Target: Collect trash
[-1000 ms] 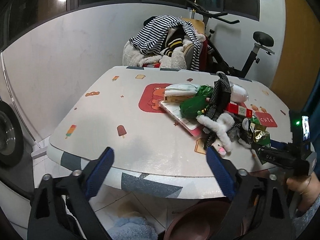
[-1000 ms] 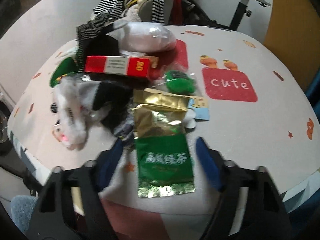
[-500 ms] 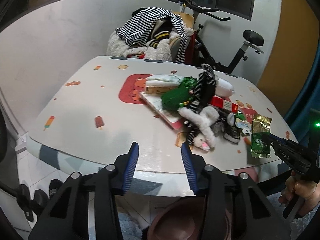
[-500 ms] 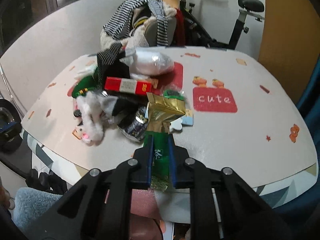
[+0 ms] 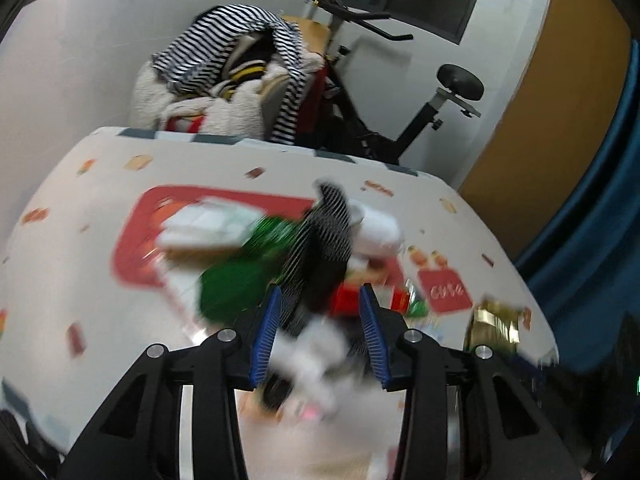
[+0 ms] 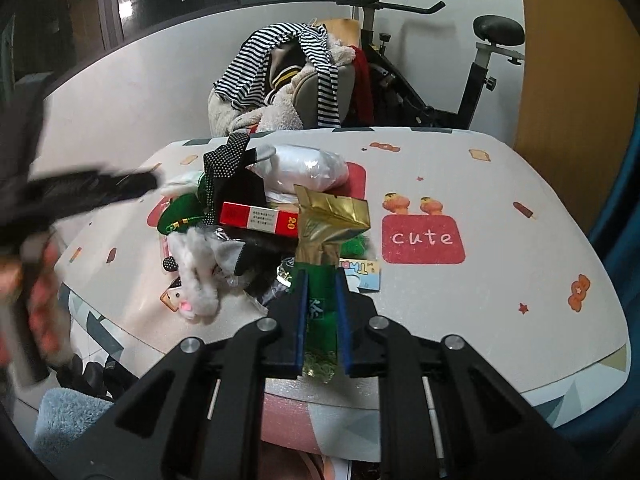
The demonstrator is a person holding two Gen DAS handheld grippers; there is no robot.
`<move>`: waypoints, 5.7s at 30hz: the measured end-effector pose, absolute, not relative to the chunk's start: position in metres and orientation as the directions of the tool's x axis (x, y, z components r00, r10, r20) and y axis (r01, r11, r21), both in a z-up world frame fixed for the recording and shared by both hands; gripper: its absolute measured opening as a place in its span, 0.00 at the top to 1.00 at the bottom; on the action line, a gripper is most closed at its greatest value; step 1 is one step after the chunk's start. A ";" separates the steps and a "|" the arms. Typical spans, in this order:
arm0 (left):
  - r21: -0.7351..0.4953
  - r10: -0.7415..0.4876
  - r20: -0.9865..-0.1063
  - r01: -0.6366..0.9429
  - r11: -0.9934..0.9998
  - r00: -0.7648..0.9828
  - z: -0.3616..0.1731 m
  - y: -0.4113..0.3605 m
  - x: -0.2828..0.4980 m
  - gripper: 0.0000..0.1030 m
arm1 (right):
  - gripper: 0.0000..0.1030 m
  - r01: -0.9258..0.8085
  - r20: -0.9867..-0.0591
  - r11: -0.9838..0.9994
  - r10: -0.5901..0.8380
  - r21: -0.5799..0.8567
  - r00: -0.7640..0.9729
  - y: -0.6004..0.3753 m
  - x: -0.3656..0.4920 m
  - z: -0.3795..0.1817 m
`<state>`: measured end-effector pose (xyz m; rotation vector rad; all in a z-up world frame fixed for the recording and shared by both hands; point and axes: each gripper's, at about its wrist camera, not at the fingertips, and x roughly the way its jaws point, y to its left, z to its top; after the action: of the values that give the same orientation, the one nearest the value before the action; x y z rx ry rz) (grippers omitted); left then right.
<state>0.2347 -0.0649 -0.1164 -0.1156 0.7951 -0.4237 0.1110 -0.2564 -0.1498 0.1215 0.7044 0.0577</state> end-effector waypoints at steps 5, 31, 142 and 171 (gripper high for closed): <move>-0.071 -0.281 -0.725 0.339 0.938 0.628 -0.127 -0.108 0.287 0.62 | 0.85 0.008 -0.645 0.989 0.092 0.149 0.759 -0.266 0.108 -0.151; -0.254 -0.545 -0.549 0.495 0.831 0.634 0.030 -0.048 0.195 0.91 | 0.85 0.014 -0.566 0.987 0.081 0.161 0.820 -0.271 0.059 -0.101; -0.104 -0.162 -0.621 0.124 0.987 0.767 -0.147 0.039 0.087 0.07 | 0.19 0.080 -0.731 0.993 0.011 0.091 0.683 -0.281 0.154 -0.198; -0.243 -0.306 -0.660 0.190 0.951 0.686 -0.168 0.031 0.117 0.35 | 0.59 0.036 -0.698 0.993 0.050 0.109 0.715 -0.270 0.211 -0.206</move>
<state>0.1174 0.0307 -0.1681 -0.1603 0.7661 -0.2786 0.2113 -0.2696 -0.2065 0.1175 0.7749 0.0076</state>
